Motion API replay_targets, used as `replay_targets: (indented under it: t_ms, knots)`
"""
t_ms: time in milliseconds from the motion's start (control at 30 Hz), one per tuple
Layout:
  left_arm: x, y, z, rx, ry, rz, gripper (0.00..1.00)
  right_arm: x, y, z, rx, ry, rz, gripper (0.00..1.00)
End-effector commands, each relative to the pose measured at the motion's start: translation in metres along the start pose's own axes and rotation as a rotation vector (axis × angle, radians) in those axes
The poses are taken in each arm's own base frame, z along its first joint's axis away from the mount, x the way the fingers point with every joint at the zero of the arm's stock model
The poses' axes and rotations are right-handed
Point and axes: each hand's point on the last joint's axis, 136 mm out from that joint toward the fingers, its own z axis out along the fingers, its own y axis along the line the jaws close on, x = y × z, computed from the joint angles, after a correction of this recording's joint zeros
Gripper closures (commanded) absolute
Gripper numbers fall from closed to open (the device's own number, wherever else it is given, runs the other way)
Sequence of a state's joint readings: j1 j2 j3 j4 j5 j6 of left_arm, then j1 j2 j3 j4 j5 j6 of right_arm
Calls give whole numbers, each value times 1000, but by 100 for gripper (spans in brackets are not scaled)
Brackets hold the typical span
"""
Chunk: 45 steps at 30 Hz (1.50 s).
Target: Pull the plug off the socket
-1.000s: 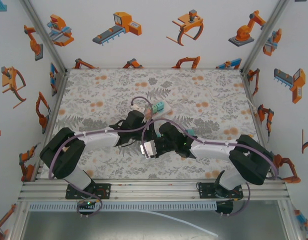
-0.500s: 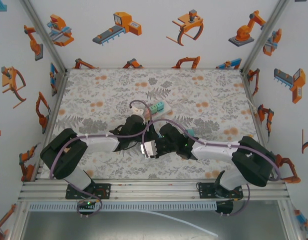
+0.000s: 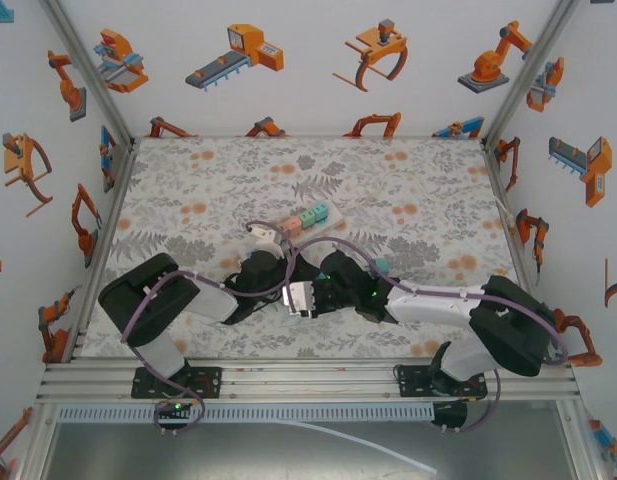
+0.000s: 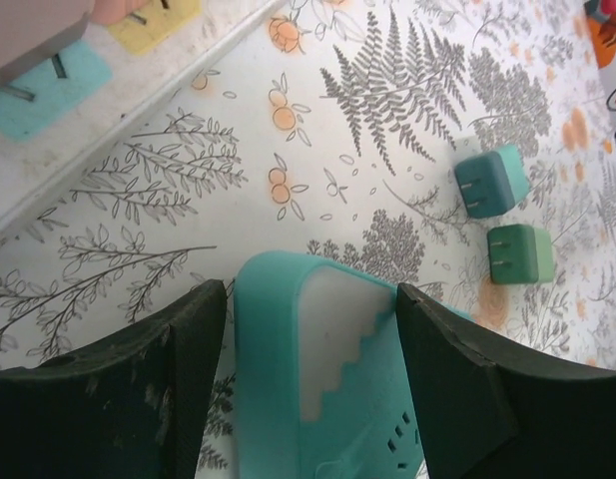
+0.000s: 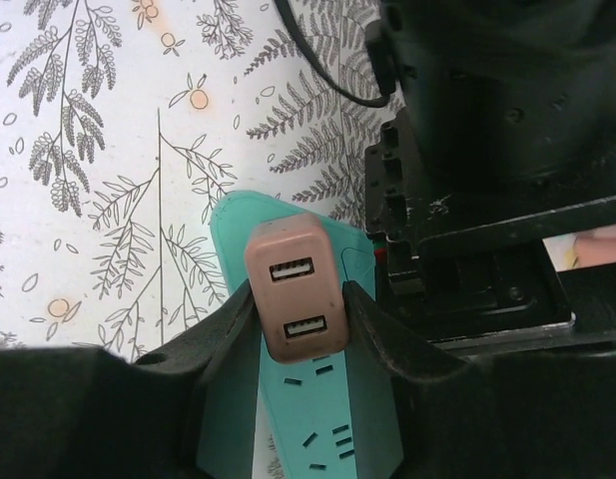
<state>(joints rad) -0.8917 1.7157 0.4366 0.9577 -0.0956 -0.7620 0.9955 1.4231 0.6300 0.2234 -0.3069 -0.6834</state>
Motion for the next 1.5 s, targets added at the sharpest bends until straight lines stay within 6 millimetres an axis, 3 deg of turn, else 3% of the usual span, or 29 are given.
replay_targets:
  t_ms: [0,100,267,400,567,700,800,1000,1167,1300,1467]
  knots:
    - [151,131,-61,-398,516,184,36,-56,-61,-26,219,-186,90,96]
    - [158,138,-62,-386,492,159,36,-61,-61,-31,218,-198,79,99]
    - [171,149,-64,-384,488,125,36,-39,-38,-17,165,18,-143,100]
    - [168,146,-62,-346,440,103,36,-46,-44,-25,222,-27,-152,100]
    - [160,143,-59,-359,432,114,35,-36,-36,-22,213,70,-234,100]
    - [154,143,-56,-398,447,149,34,-51,-45,-37,283,-89,-92,100]
    - [149,142,-55,-403,435,165,34,-37,-40,-32,238,-45,-35,100]
    - [151,148,-55,-420,433,177,32,-22,-57,-38,222,-57,282,100]
    - [154,151,-60,-414,422,159,32,7,-53,-37,189,176,281,100]
    - [156,155,-60,-436,438,177,31,1,-15,-32,50,274,12,99]
    - [142,142,-55,-417,425,198,29,10,-11,-21,36,335,17,100]
